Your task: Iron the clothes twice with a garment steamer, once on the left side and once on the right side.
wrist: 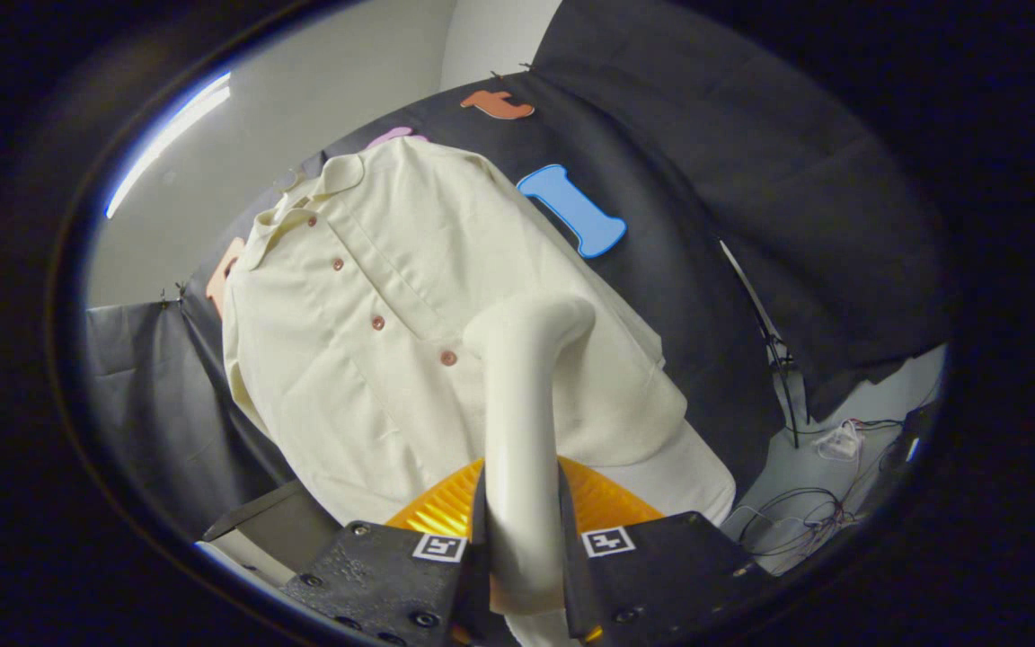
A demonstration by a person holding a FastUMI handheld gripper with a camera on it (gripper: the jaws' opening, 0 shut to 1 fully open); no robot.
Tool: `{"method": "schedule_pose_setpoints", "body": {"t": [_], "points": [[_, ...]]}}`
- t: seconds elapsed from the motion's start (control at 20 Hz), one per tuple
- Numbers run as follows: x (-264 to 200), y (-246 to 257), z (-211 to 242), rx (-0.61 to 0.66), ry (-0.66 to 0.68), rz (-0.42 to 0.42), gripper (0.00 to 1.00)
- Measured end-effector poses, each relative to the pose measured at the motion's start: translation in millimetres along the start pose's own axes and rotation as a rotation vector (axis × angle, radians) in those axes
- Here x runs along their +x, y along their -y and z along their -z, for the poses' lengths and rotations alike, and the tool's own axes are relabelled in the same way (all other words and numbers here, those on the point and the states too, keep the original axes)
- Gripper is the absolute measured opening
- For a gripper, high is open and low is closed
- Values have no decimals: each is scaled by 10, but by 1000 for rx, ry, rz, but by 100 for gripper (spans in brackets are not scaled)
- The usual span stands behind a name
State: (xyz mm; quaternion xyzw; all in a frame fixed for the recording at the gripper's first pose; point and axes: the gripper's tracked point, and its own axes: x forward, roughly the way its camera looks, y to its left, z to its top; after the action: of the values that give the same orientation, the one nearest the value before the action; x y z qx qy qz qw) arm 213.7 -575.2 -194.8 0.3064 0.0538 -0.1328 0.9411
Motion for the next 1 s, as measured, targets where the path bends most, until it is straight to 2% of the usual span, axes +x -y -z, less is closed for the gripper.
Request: {"method": "schedule_pose_setpoints", "body": {"t": [0.3,0.45,0.7,1.0], "points": [[-239,146,262,23,-58,73,32],[-413,73,355,31,-73,83,32],[-781,-310,427,33,-87,48,32],[-1261,-1192,532,10,-97,-53,32]]}}
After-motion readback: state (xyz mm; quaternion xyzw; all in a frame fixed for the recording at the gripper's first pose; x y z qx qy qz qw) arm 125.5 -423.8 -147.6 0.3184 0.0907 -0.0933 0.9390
